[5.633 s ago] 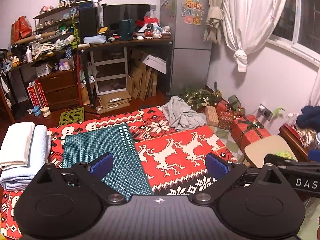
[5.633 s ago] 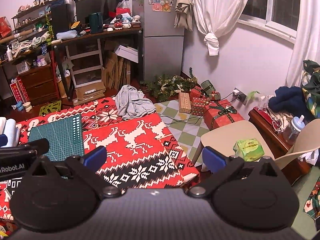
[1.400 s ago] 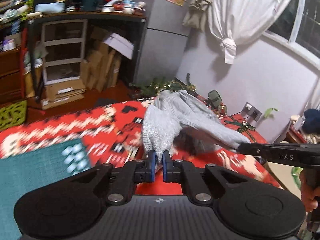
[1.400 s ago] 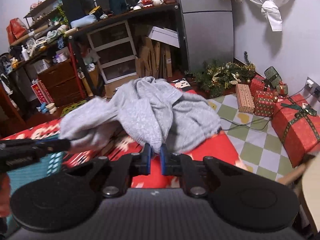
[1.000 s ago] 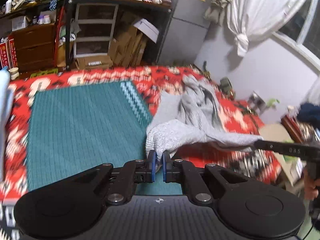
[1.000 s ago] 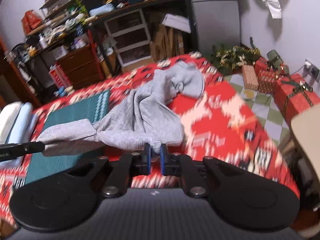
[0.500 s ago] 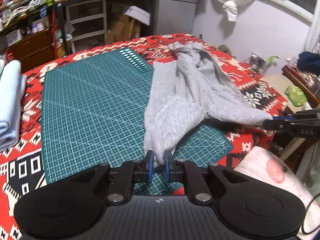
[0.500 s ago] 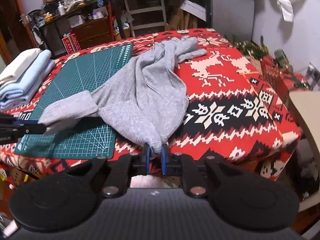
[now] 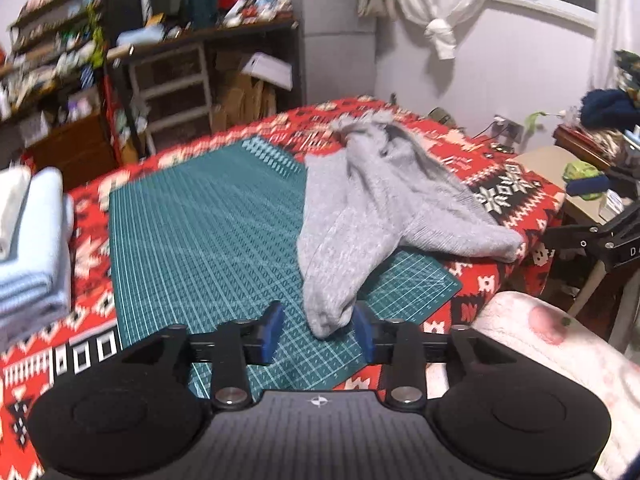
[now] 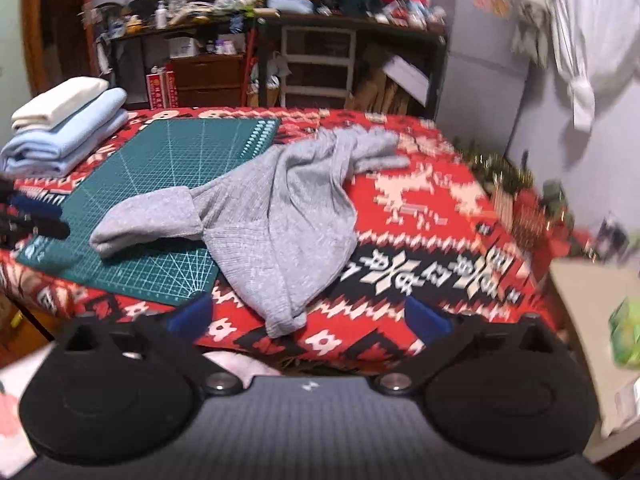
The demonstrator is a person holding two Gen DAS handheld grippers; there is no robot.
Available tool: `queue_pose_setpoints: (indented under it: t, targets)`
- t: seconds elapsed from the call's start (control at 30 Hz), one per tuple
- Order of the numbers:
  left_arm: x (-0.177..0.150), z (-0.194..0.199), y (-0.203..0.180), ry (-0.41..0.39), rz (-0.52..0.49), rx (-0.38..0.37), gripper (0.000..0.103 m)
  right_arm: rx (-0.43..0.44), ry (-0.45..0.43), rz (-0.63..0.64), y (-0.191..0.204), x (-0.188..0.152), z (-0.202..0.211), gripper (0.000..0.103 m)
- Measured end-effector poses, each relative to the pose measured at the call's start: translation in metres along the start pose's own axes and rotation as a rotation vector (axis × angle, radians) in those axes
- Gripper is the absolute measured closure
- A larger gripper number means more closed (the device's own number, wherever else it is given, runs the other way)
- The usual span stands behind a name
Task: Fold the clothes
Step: 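Drag the grey shirt onto the green mat with both grippers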
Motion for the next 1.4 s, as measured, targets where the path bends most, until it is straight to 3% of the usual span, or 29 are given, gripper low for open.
queue_pose_setpoints:
  t: [0.07,0.17,0.23,0.27,0.33,0.4,0.47,0.6,0.67,0.77,0.93,1.2,1.4]
  targets:
    - [0.0,0.002,-0.002,-0.019,-0.018,-0.008,0.039,0.026,-0.01,0.014,-0.001,-0.001,0.002,0.0]
    - [0.001,0.003,-0.005,-0.022,-0.044,-0.064,0.031,0.087,-0.011,0.013,-0.004,-0.002,0.004,0.0]
    - [0.001,0.003,-0.007,-0.035,-0.085,-0.109,0.028,0.083,-0.003,0.01,-0.005,-0.002,0.004,0.0]
    - [0.001,0.002,-0.009,-0.039,-0.102,-0.115,0.023,0.072,-0.002,0.017,-0.005,-0.003,0.004,0.0]
    - [0.0,0.0,-0.011,-0.043,-0.131,-0.104,0.022,0.054,0.009,0.033,-0.004,-0.004,0.003,0.0]
    - [-0.002,-0.007,-0.014,-0.031,-0.195,-0.076,0.024,0.072,0.027,0.058,-0.004,-0.005,-0.002,0.001]
    - [-0.004,-0.014,-0.017,-0.018,-0.261,-0.053,0.041,0.062,0.045,0.119,-0.001,-0.008,-0.009,0.007]
    - [-0.007,-0.023,-0.018,-0.017,-0.354,-0.043,0.052,0.025,0.085,0.337,0.01,-0.012,-0.021,0.043]
    - [-0.008,-0.024,-0.018,-0.026,-0.381,-0.035,0.069,0.018,0.108,0.437,0.016,-0.014,-0.027,0.053]
    - [-0.008,-0.023,-0.019,-0.047,-0.397,-0.052,0.075,0.054,0.119,0.564,0.026,-0.016,-0.032,0.079]
    - [-0.009,-0.029,-0.027,-0.043,-0.416,-0.1,0.075,0.145,0.168,0.706,0.04,-0.02,-0.048,0.08]
    - [-0.008,-0.044,-0.03,0.004,-0.404,-0.149,0.074,0.237,0.279,0.713,0.02,-0.026,-0.073,0.081]
    - [-0.006,-0.049,-0.028,0.017,-0.419,-0.163,0.074,0.266,0.337,0.828,0.017,-0.026,-0.072,0.08]
Point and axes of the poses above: each gripper's, at about its wrist camera, not at the fingertips, and z roughly against the way its jaws point, y to its left, x to its top, the point moved 3 cm from there along -z, roughly the way its jaws point, and after that the axes turned 10 degrees about x, right-handed, at the moved point
